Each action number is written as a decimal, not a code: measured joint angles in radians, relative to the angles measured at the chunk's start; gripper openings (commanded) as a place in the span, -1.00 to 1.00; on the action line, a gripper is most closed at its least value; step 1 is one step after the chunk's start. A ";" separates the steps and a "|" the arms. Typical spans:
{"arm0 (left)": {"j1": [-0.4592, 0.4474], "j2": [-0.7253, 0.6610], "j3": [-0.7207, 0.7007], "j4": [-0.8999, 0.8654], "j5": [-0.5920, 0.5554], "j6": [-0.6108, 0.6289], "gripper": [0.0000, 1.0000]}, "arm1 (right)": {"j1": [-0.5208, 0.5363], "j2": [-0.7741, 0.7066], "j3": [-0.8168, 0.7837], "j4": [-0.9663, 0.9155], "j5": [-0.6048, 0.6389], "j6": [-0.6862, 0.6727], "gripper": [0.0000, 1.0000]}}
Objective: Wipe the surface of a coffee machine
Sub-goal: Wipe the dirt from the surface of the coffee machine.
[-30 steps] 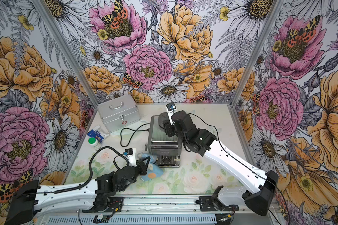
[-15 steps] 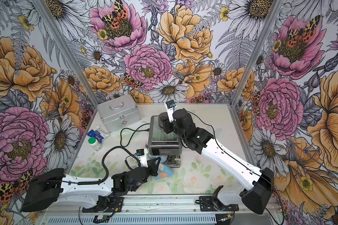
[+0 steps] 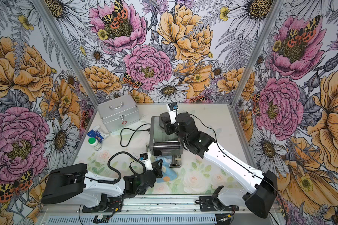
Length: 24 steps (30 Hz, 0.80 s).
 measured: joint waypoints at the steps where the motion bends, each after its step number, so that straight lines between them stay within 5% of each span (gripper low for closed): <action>1: -0.012 0.014 0.008 0.000 -0.013 -0.010 -1.00 | 0.000 -0.004 -0.005 0.003 -0.001 0.000 0.12; 8: -0.098 0.089 0.022 -0.003 -0.048 -0.079 -1.00 | 0.002 -0.015 -0.021 0.016 -0.008 0.007 0.09; 24: -0.052 0.077 0.044 -0.194 -0.055 -0.333 -1.00 | 0.008 -0.034 -0.045 0.035 -0.006 0.037 0.05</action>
